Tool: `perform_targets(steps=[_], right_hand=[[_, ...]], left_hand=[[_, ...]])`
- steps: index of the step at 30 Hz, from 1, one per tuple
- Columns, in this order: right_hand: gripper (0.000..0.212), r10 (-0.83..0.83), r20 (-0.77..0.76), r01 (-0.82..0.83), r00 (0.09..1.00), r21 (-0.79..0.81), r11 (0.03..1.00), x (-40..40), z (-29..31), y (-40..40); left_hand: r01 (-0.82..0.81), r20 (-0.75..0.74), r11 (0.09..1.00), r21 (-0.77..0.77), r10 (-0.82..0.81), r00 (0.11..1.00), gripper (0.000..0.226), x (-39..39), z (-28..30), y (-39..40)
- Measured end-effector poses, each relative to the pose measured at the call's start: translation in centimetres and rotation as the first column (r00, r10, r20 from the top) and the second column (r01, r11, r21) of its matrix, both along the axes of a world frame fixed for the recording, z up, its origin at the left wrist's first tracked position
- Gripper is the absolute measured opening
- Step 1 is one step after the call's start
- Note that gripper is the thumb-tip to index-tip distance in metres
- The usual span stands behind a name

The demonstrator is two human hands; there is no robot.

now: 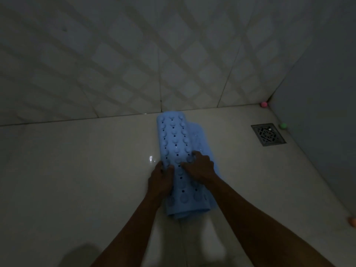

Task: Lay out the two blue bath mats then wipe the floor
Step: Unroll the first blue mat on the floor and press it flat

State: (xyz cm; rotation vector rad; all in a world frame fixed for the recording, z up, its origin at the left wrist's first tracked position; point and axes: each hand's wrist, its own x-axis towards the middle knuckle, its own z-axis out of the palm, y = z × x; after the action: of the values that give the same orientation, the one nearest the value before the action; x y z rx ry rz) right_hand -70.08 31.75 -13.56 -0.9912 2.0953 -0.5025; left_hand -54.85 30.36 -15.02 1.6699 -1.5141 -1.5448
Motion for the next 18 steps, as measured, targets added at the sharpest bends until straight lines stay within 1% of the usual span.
perform_targets(steps=[1, 2, 3, 4, 5, 6, 7, 9, 10, 12, 13, 15, 18], right_hand=[[0.077, 0.003, 0.035, -0.003, 0.999, 0.001, 1.000, 0.7, 0.1, -0.1], [0.075, -0.008, 0.100, 0.011, 0.995, -0.029, 1.000, 1.4, 0.2, -0.3], [0.071, -0.027, 0.152, 0.036, 0.988, -0.056, 0.998, 2.1, 0.1, -0.4], [0.065, -0.052, 0.180, 0.069, 0.982, -0.088, 0.994, 2.7, -0.1, -0.5], [0.059, -0.057, 0.147, 0.074, 0.987, -0.111, 0.991, 3.3, -0.2, -0.6], [0.054, -0.041, 0.084, 0.052, 0.996, -0.136, 0.989, 3.7, -0.5, -0.8], [0.053, -0.017, 0.030, 0.022, 0.999, -0.165, 0.986, 3.8, -0.8, -1.1], [0.063, 0.017, 0.011, -0.015, 1.000, -0.198, 0.980, 3.8, -1.4, -1.9], [0.069, 0.038, 0.006, -0.037, 0.999, -0.181, 0.983, 3.8, -1.6, -2.3], [0.073, 0.100, 0.032, -0.095, 0.994, -0.133, 0.987, 4.5, -2.1, -2.8], [0.073, 0.130, 0.071, -0.118, 0.989, -0.146, 0.982, 4.9, -2.3, -3.0], [0.069, 0.160, 0.142, -0.124, 0.977, -0.236, 0.964, 6.2, -2.6, -3.3], [0.060, 0.155, 0.118, -0.110, 0.981, -0.322, 0.940, 7.7, -2.7, -3.7]], left_hand=[[-0.003, 0.011, 1.000, -0.002, 0.003, 1.000, 0.068, 0.5, -0.2, 0.0], [-0.018, 0.018, 1.000, 0.013, 0.018, 1.000, 0.078, 1.0, -0.4, -0.1], [-0.027, 0.025, 0.999, 0.019, 0.027, 0.999, 0.084, 1.5, -0.4, -0.2], [-0.028, 0.038, 0.999, 0.023, 0.028, 0.999, 0.083, 1.9, -0.4, -0.3], [-0.018, 0.047, 1.000, 0.012, 0.018, 0.999, 0.077, 2.2, 0.0, -0.3], [-0.018, 0.063, 1.000, 0.003, 0.018, 0.998, 0.070, 2.6, 0.1, -0.4], [-0.009, 0.071, 1.000, -0.023, 0.011, 0.997, 0.065, 2.9, 0.6, -0.4], [-0.014, 0.103, 0.999, -0.031, 0.017, 0.995, 0.066, 3.5, 0.5, -0.4], [-0.037, 0.111, 0.999, -0.026, 0.039, 0.993, 0.069, 3.8, 0.6, -0.4], [-0.091, 0.145, 0.996, -0.013, 0.092, 0.985, 0.072, 4.2, 0.5, -0.1], [-0.124, 0.164, 0.992, -0.012, 0.124, 0.979, 0.068, 4.4, 0.5, 0.1], [-0.202, 0.170, 0.979, -0.005, 0.200, 0.965, 0.062, 4.8, 0.4, 0.6], [-0.279, 0.173, 0.960, -0.004, 0.276, 0.945, 0.068, 5.7, 0.1, 1.4]])
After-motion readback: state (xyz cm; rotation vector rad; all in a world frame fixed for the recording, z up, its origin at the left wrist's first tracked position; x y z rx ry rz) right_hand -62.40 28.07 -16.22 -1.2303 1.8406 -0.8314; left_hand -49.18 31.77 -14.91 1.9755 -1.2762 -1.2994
